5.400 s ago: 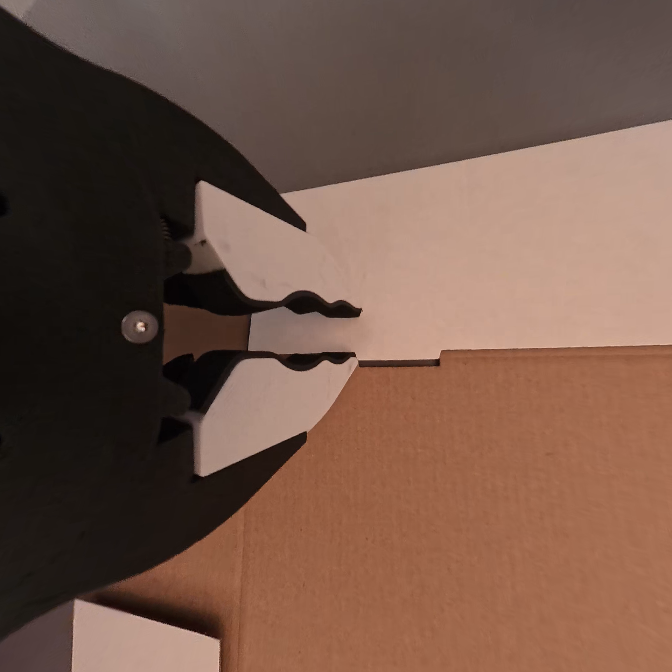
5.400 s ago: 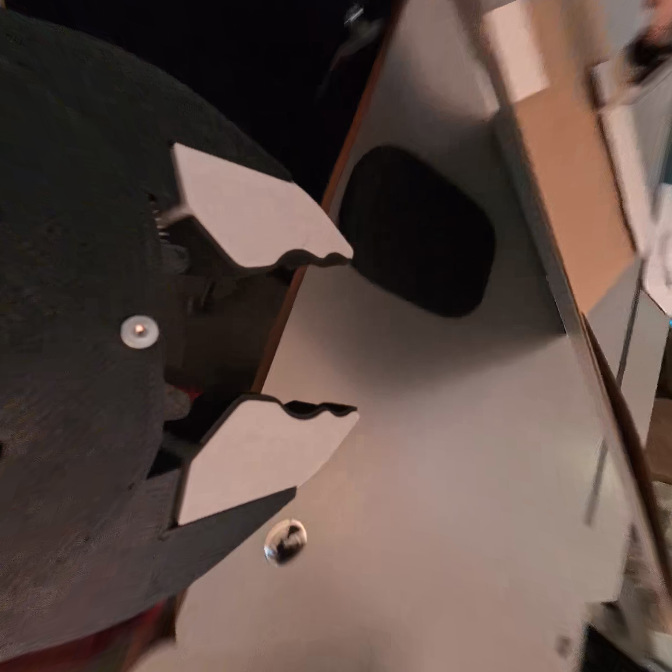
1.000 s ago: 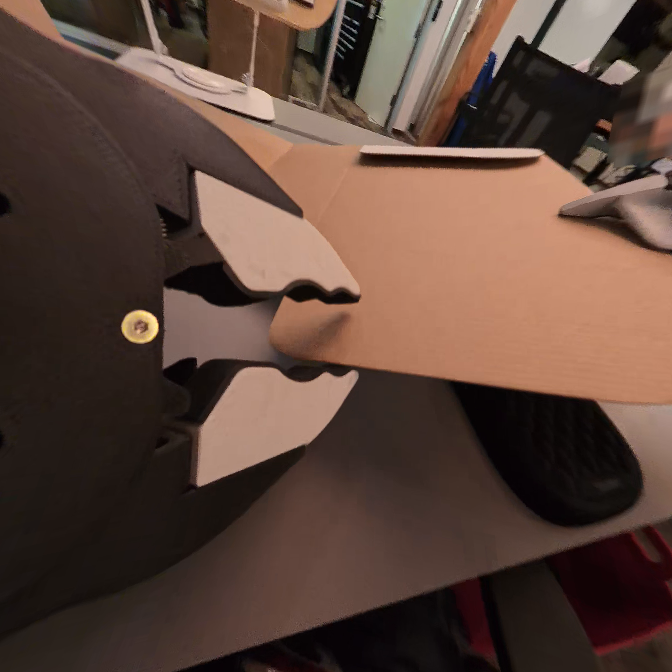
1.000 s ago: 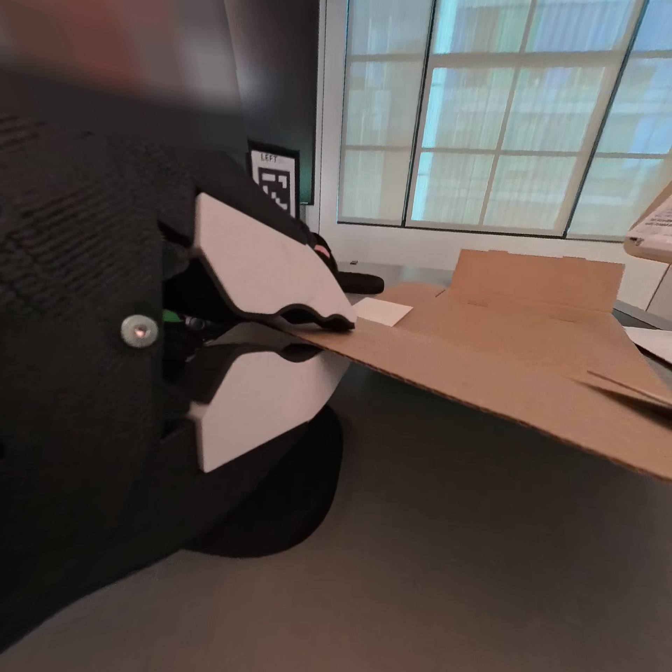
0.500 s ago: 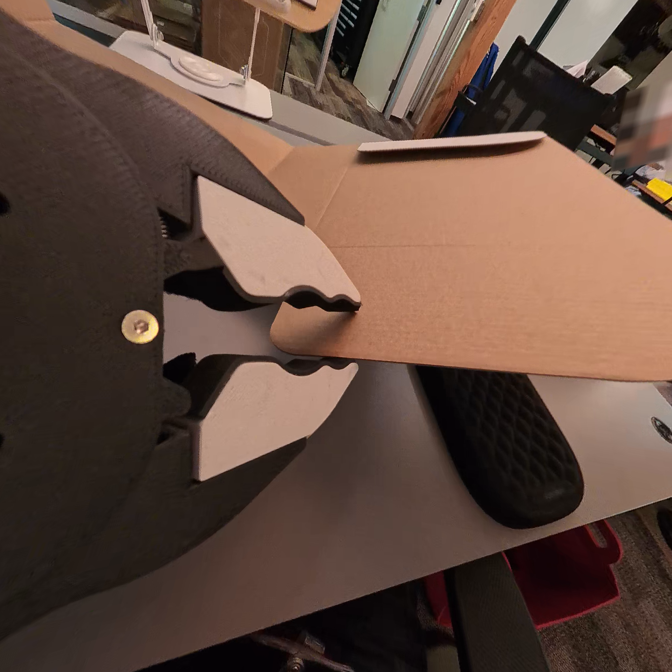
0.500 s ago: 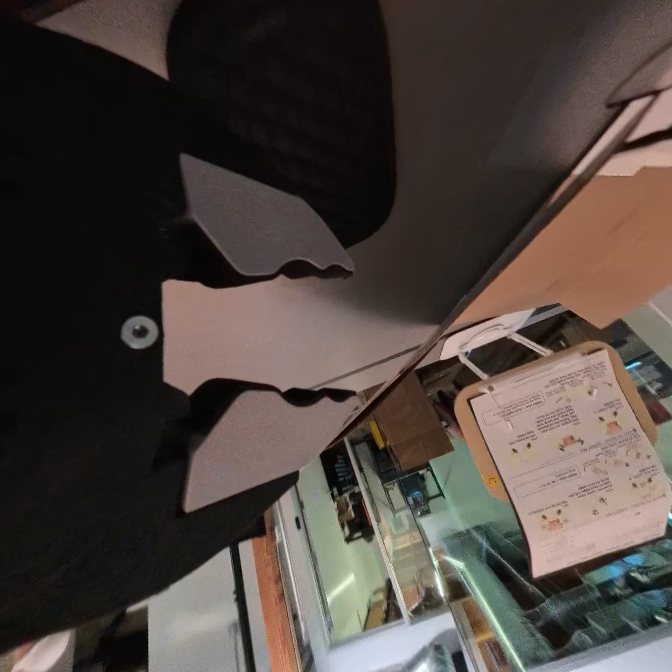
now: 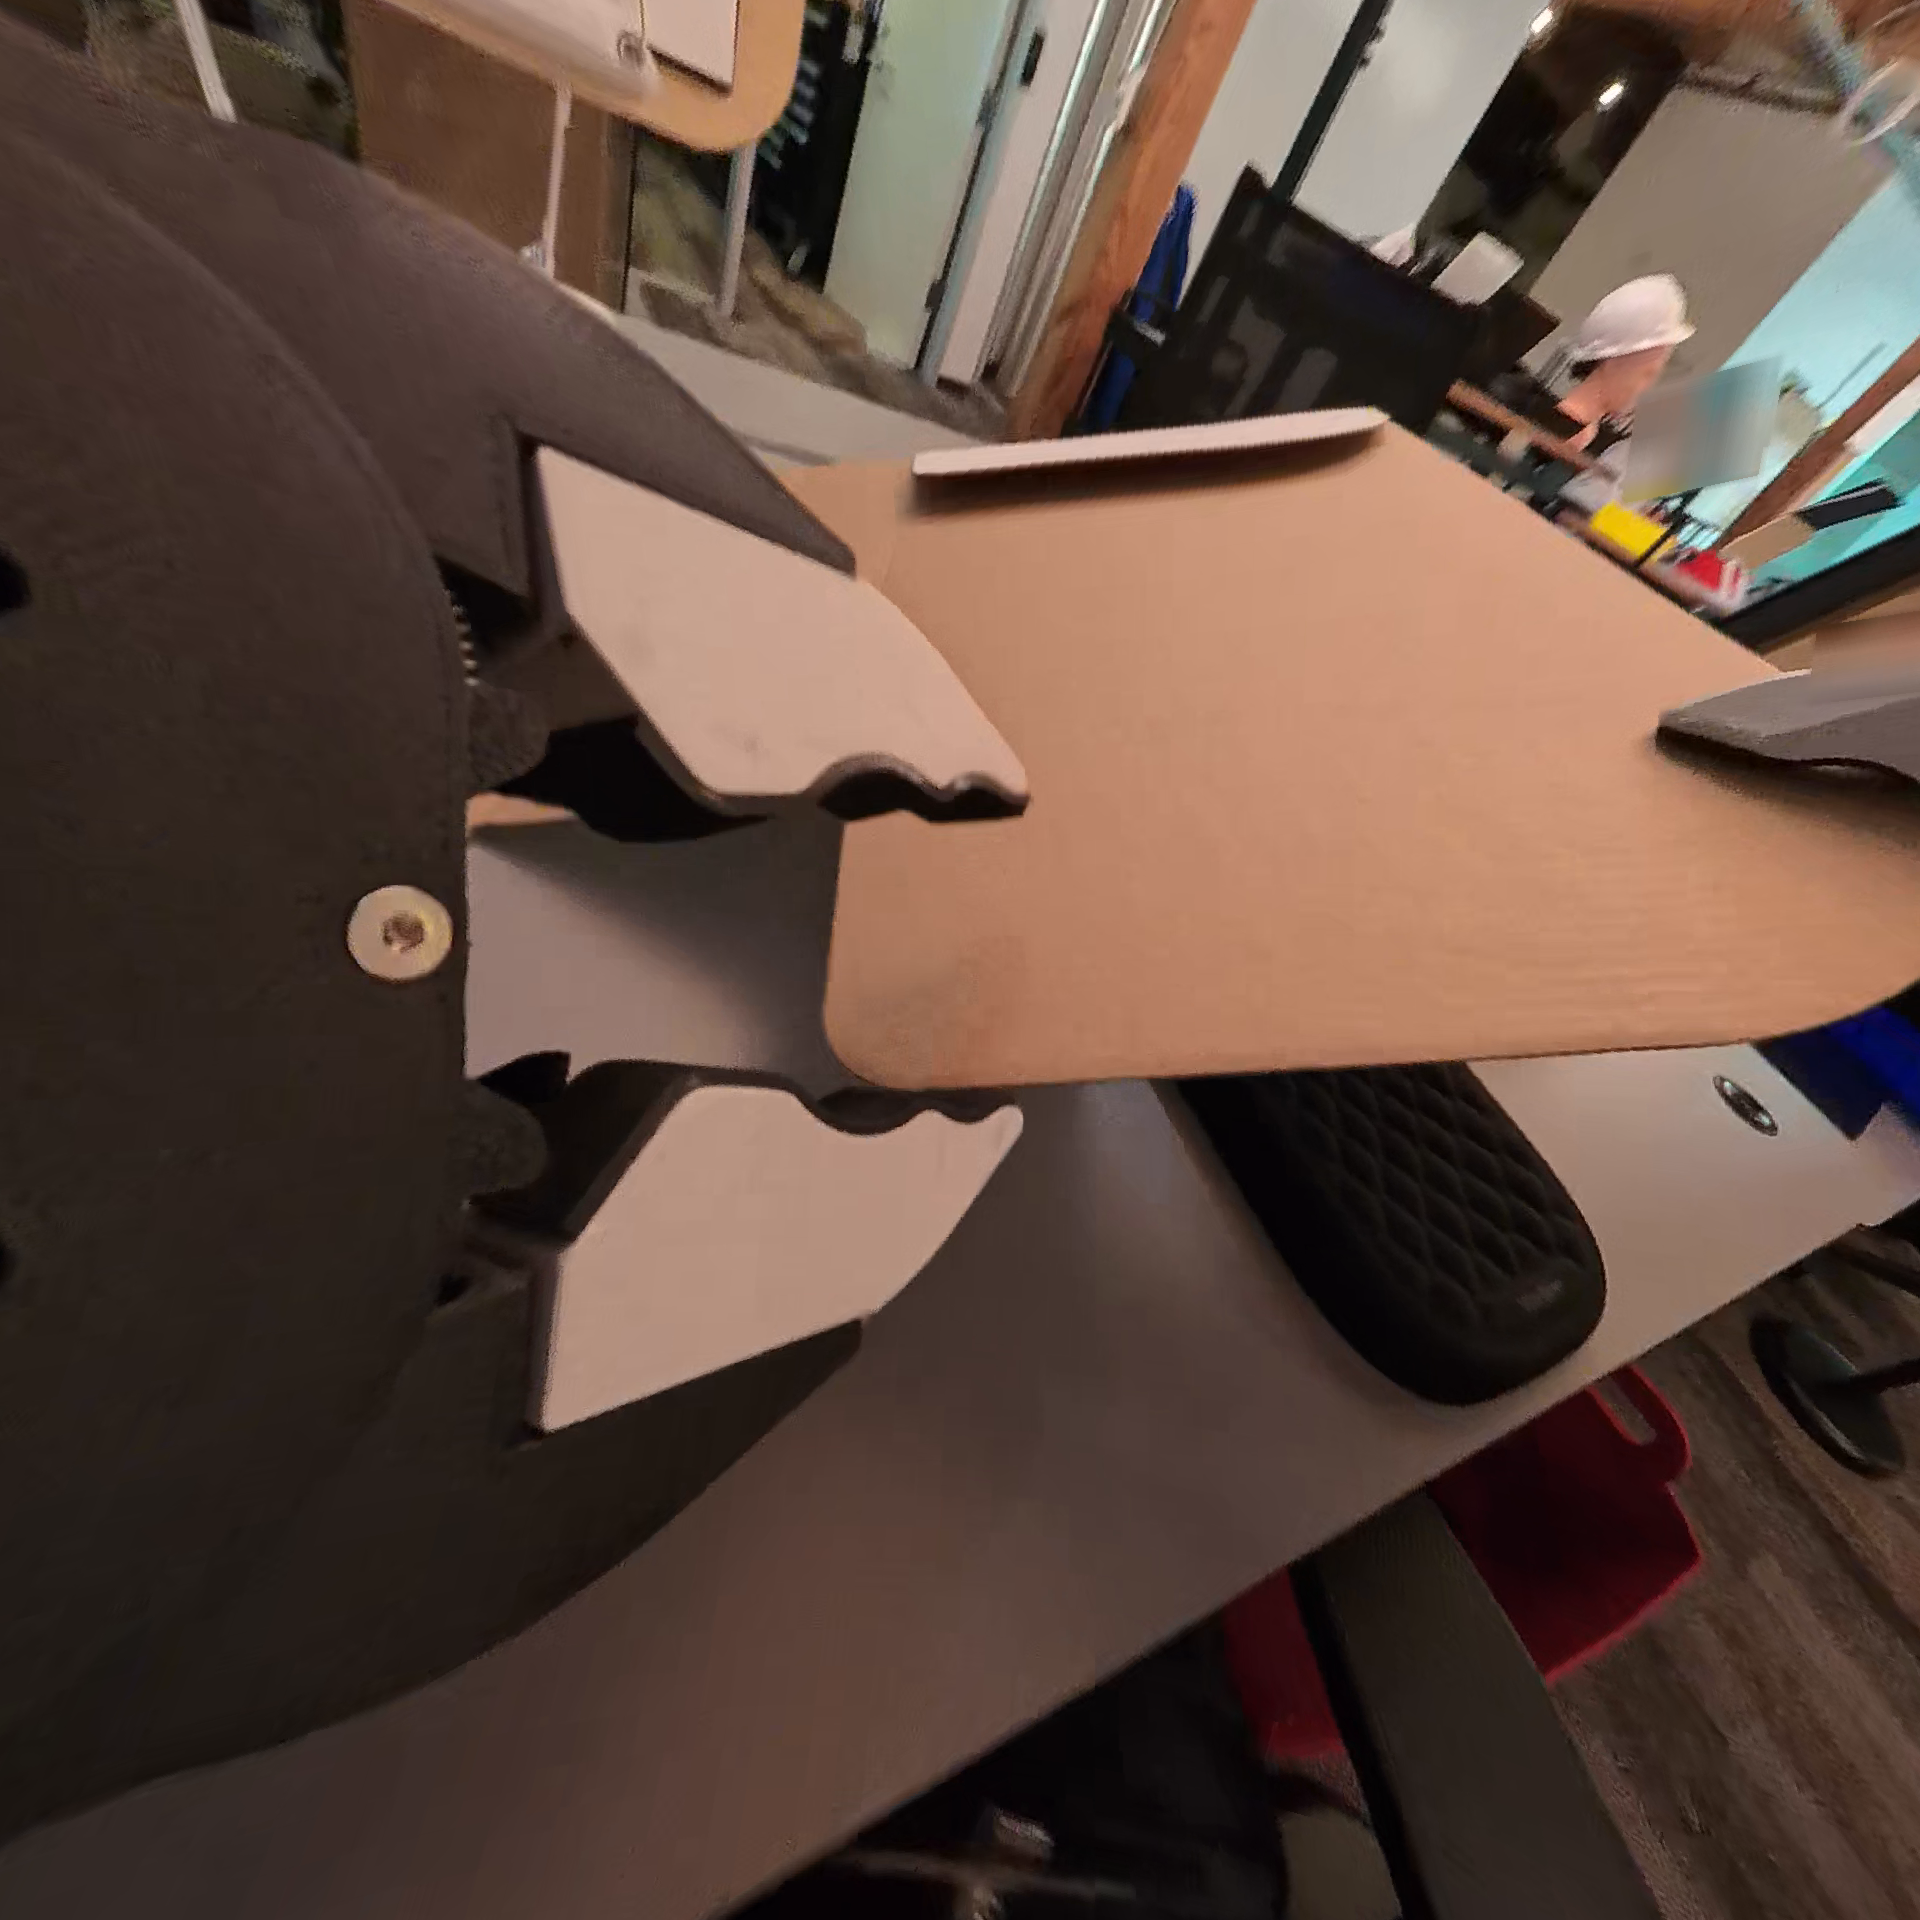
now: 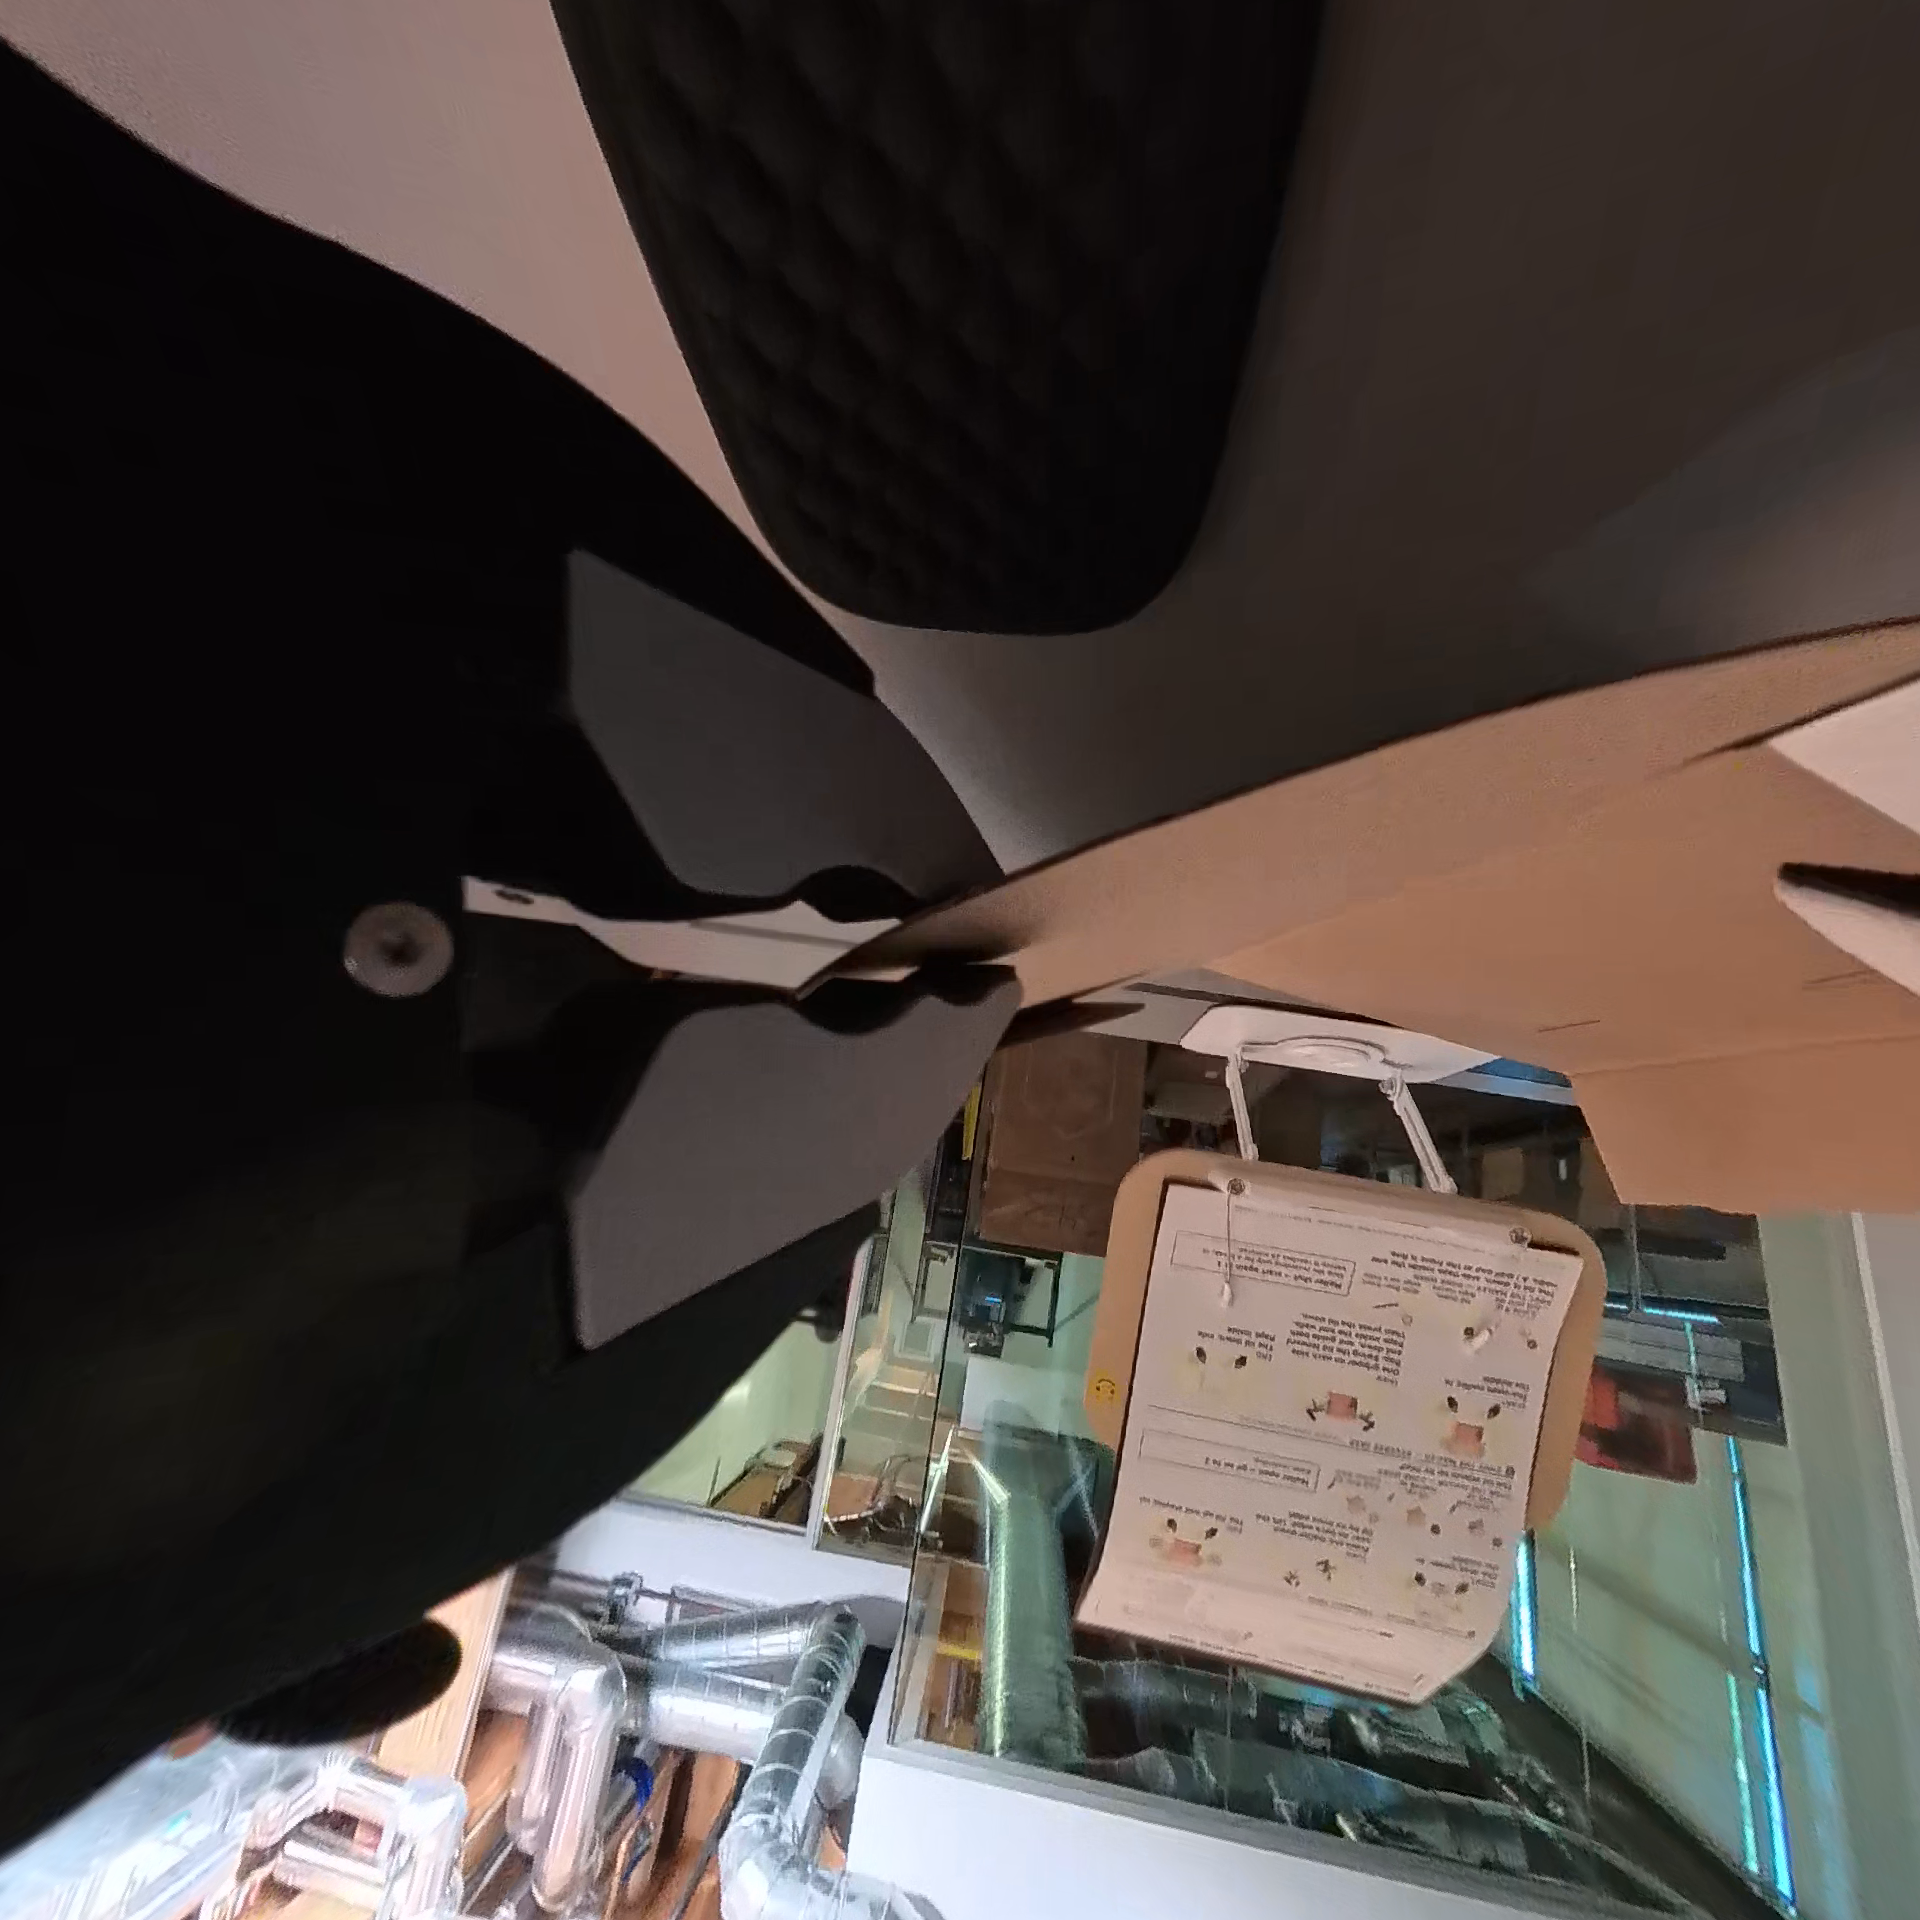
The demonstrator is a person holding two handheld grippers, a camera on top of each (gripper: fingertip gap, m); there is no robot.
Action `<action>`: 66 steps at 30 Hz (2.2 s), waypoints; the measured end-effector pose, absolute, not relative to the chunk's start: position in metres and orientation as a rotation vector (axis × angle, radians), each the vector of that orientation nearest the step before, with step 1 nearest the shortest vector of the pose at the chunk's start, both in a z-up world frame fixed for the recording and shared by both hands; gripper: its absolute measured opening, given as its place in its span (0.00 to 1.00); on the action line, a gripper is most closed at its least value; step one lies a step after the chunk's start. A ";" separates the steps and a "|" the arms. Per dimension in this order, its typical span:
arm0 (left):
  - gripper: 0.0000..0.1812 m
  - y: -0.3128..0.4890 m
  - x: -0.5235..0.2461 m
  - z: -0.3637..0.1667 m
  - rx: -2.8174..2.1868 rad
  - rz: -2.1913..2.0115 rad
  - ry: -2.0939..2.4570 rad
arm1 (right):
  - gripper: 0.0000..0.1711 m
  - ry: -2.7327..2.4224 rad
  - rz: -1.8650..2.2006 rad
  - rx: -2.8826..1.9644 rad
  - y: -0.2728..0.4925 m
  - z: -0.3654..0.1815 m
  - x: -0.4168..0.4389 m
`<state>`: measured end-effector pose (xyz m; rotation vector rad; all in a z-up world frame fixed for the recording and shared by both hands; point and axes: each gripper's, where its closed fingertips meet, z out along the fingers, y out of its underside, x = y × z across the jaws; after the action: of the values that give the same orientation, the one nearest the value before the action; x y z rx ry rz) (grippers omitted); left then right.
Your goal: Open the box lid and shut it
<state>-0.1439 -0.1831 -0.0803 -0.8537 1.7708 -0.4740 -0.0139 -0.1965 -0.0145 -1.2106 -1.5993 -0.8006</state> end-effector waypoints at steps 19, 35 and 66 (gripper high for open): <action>0.30 -0.137 -0.099 -0.087 -0.484 -0.298 1.645 | 0.06 -1.439 -0.496 -1.381 -0.182 0.012 0.000; 0.21 -0.145 -0.089 -0.090 -0.641 -0.574 1.602 | 0.05 -1.593 -0.568 -1.398 -0.187 -0.014 0.014; 0.14 -0.061 -0.060 -0.043 -1.308 -0.920 1.311 | 0.07 -0.534 1.202 -2.462 -0.154 -0.110 0.086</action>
<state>-0.0595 -0.0607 -0.0431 -1.3077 1.3109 -0.9198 0.0856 -0.1536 -0.1102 -2.4622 -0.5336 1.2016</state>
